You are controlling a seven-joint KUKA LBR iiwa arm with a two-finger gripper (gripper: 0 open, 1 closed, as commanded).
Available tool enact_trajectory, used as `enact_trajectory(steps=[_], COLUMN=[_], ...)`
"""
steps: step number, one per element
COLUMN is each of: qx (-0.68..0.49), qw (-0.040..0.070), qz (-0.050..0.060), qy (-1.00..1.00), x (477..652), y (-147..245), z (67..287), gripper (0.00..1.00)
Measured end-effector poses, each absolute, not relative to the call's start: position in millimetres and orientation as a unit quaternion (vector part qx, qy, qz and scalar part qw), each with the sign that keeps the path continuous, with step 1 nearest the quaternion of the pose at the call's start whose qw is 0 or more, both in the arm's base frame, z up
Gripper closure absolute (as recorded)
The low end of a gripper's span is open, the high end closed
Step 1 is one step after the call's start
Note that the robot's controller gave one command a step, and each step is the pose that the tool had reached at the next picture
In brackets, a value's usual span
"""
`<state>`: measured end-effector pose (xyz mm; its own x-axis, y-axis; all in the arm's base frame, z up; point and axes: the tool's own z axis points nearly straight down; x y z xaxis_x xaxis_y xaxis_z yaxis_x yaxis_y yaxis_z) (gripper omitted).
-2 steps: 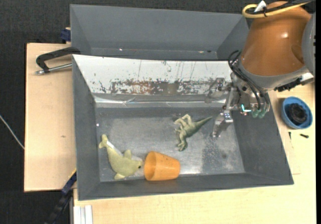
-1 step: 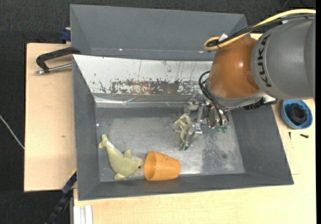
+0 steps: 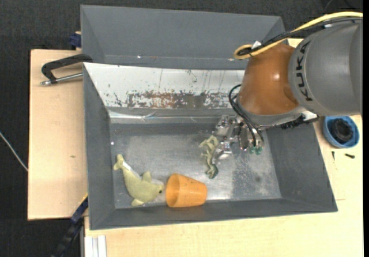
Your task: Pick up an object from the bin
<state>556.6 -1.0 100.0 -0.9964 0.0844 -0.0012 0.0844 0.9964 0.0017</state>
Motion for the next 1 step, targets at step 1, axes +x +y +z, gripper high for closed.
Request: enact_trajectory(steps=[1], qx=[-0.002], qw=[0.006], qz=[0.000], qy=[1.000], x=[542.5], y=[1.2], z=[233.8], gripper=[1.00])
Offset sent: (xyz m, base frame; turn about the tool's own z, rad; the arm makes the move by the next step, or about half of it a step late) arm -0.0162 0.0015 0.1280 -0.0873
